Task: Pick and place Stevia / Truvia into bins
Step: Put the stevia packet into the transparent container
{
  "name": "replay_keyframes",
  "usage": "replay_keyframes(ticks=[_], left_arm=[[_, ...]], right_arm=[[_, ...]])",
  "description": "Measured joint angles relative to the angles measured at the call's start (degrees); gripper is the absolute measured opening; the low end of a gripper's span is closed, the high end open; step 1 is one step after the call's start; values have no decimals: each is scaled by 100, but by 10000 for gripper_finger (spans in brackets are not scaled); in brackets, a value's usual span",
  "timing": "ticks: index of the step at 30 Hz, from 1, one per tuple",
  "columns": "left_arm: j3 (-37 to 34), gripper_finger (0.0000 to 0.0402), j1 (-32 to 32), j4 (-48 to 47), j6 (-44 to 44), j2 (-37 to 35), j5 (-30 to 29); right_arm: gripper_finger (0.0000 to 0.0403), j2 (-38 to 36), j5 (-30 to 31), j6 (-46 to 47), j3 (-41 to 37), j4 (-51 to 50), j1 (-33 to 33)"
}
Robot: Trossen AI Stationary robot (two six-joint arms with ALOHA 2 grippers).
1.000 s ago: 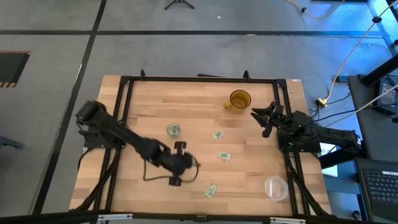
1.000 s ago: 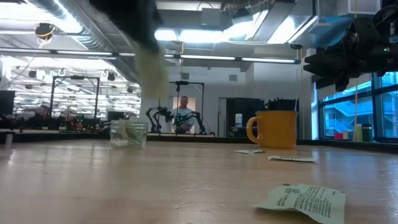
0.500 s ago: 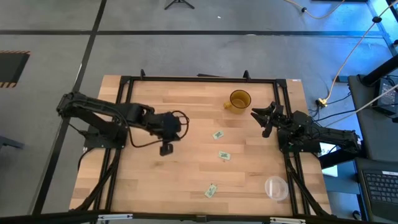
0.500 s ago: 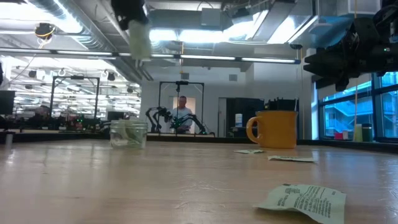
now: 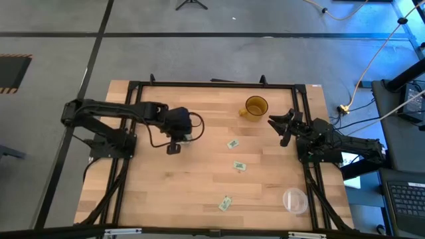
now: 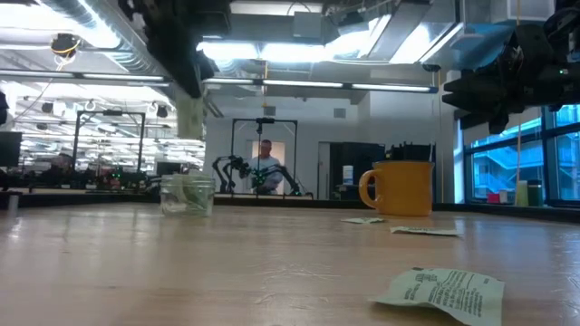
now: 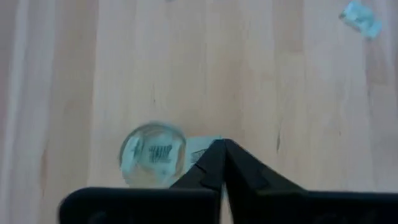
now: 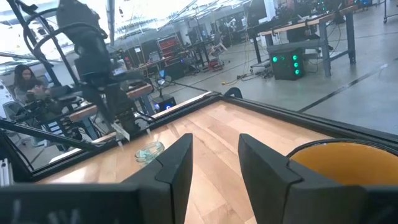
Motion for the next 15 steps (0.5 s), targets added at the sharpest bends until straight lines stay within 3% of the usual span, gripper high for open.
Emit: replay_keyframes(ticks=[15], left_arm=[[-768, 2, 737, 796, 833, 0, 596]], right_arm=[[133, -1, 0, 3, 0, 0, 0]])
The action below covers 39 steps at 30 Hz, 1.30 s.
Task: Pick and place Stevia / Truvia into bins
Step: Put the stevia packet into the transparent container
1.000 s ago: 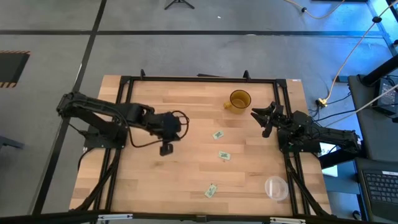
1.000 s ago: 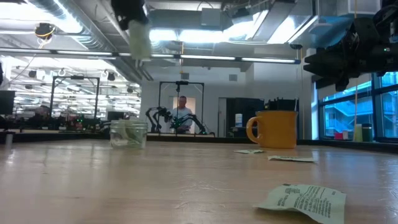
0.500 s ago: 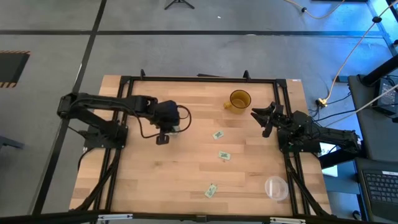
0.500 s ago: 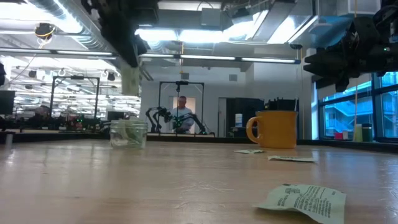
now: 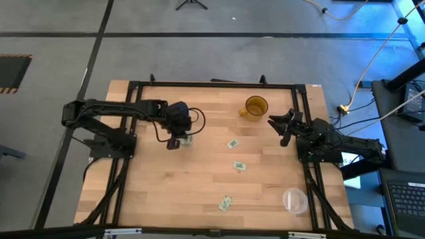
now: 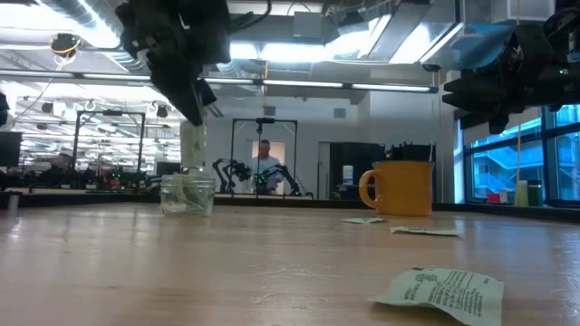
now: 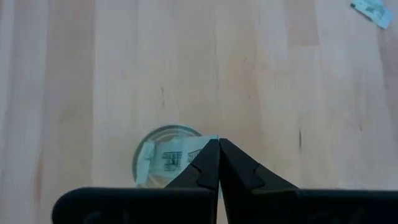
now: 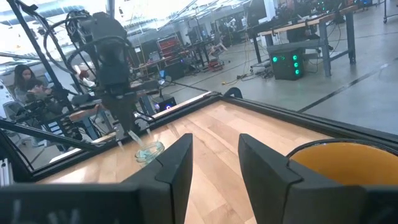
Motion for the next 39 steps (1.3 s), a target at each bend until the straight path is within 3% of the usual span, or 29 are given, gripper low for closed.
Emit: replay_keyframes(ticks=[16, 25, 39], left_arm=[[-895, 2, 347, 838, 156, 0, 43], [-1084, 3, 372, 962, 154, 0, -449], [-1016, 84, 368, 928, 43, 0, -523]], right_arm=[[133, 0, 13, -20, 1, 4, 0], [133, 0, 20, -20, 1, 4, -2], [133, 0, 20, -23, 0, 4, -1]])
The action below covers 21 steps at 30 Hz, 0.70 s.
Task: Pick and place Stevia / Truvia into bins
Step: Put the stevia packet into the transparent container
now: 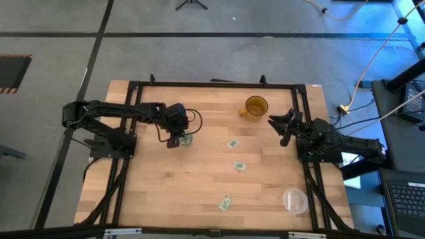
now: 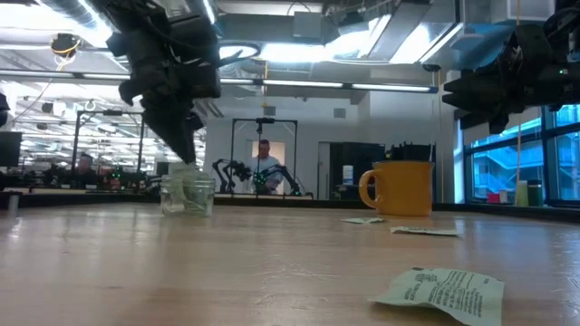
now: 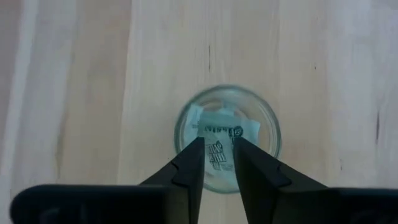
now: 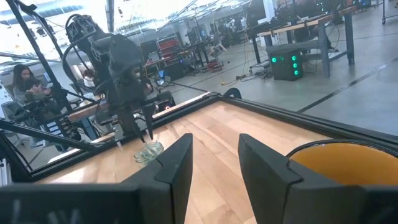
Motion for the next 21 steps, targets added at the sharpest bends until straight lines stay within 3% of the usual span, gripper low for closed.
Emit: replay_keyframes(ticks=[11, 21], left_arm=[[663, 87, -86, 3, 5, -230, -135], [913, 86, -1111, 1195, 68, -188, -163]], right_arm=[[133, 0, -3, -1, -1, -2, 0], [133, 0, -4, -23, 0, -4, 1]])
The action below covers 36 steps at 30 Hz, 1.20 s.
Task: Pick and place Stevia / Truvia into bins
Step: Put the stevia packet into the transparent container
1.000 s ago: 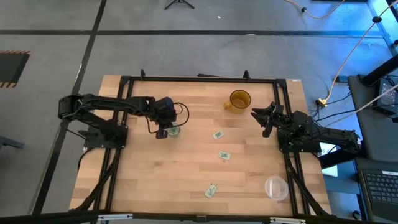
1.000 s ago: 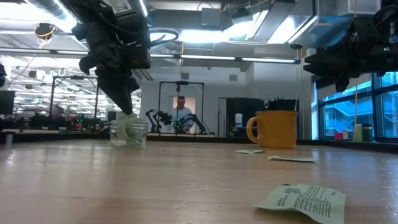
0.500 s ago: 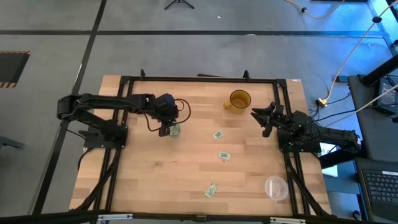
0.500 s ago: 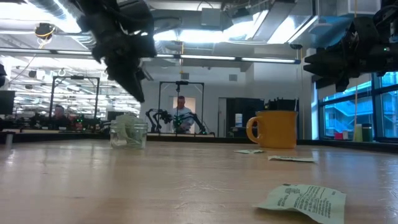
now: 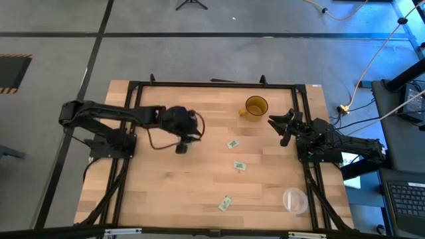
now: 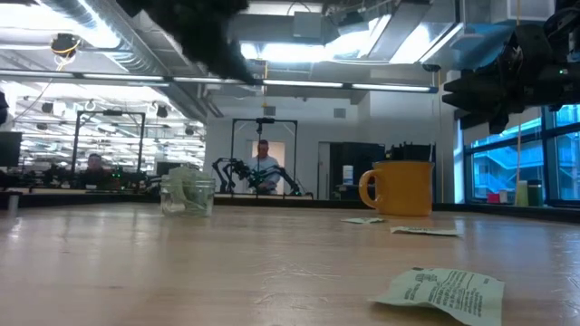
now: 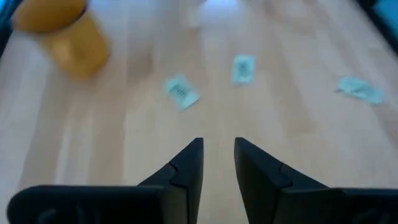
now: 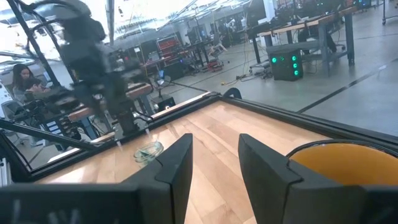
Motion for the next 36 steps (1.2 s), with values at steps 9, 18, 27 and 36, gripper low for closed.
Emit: replay_keyframes(ticks=[9, 18, 27, 36], left_arm=[[11, 86, -1425, 1263, -538, 396, -717], [2, 86, -2241, 1907, -1102, 1343, -1625], [2, 86, -2385, 3444, -1924, 1977, -1766], [186, 84, -2619, 3421, -1685, 2182, -1566]], right_arm=[[133, 0, -28, 93, 0, 1, 2], [133, 231, -1691, -567, 445, -224, 13], [133, 2663, -1856, -2147, 3056, -2236, 660], [133, 6153, -1456, -2608, 5470, -4142, 2037]])
